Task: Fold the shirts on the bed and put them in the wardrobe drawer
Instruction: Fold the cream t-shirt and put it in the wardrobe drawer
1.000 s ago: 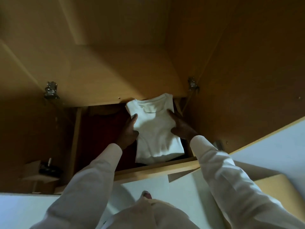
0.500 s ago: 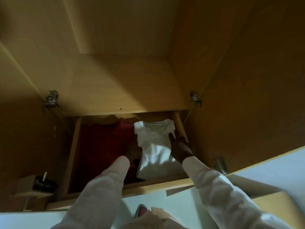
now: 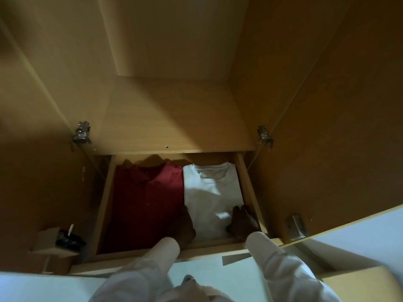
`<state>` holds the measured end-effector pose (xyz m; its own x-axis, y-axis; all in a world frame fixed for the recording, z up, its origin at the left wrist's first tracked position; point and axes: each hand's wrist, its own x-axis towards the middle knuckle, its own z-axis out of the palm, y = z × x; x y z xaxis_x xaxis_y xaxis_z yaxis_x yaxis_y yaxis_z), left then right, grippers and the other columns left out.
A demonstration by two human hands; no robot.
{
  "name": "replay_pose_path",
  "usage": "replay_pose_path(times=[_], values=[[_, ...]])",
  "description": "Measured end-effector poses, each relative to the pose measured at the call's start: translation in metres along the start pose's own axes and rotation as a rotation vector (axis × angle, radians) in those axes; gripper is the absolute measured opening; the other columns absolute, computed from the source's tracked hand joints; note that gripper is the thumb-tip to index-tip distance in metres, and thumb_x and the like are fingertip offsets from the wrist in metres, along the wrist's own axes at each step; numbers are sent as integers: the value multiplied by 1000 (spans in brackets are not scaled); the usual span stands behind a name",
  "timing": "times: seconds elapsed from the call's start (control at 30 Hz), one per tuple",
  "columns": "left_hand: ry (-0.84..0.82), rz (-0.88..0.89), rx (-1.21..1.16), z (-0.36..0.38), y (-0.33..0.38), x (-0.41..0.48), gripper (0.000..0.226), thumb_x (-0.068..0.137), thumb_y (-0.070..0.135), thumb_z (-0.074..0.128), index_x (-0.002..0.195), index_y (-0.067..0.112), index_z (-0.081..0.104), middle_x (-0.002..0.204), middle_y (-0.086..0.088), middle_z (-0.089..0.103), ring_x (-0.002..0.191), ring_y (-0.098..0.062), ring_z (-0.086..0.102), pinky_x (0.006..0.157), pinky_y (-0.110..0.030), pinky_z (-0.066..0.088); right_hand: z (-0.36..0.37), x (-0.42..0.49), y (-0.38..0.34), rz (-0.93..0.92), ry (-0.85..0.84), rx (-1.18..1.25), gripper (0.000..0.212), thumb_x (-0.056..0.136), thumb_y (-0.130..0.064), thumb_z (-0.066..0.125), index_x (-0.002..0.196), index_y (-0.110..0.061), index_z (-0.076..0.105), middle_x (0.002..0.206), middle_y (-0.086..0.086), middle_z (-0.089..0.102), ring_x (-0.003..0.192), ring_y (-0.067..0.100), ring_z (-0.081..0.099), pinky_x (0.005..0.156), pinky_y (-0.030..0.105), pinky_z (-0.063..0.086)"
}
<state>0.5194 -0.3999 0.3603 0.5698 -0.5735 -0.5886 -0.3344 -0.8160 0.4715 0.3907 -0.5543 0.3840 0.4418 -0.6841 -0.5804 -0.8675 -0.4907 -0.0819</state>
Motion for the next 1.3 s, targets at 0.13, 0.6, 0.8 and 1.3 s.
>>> replay_pose_path(times=[0.13,0.6,0.8,1.3], values=[[59,39,175,2,-2,-8,86,92,21,61,154,3,5,155,-19,25,138,-36,35,111,-42,35,3,1,-5,47,29,34,61,89,-27,60,142,-9,36,148,15,35,135,34,40,107,42,42],[45,131,221,-24,-11,-2,73,86,48,64,146,19,32,132,-7,54,121,-28,53,98,-38,47,4,4,-27,-71,-96,-3,129,69,-50,83,155,-28,-12,160,19,-13,146,47,8,112,56,31],[326,25,371,-49,-41,-12,103,78,64,61,154,35,-3,161,-14,-11,145,-48,-9,114,-64,10,8,14,-52,-213,-140,-88,127,67,-54,82,152,-44,-12,158,9,-32,144,53,-9,108,66,31],[244,75,411,-38,-77,2,77,84,56,61,151,33,31,162,-15,-4,149,-36,-3,119,-47,-3,-20,49,-73,-155,-157,-144,123,72,-48,82,152,-46,-12,157,7,-33,144,52,-12,105,69,32]])
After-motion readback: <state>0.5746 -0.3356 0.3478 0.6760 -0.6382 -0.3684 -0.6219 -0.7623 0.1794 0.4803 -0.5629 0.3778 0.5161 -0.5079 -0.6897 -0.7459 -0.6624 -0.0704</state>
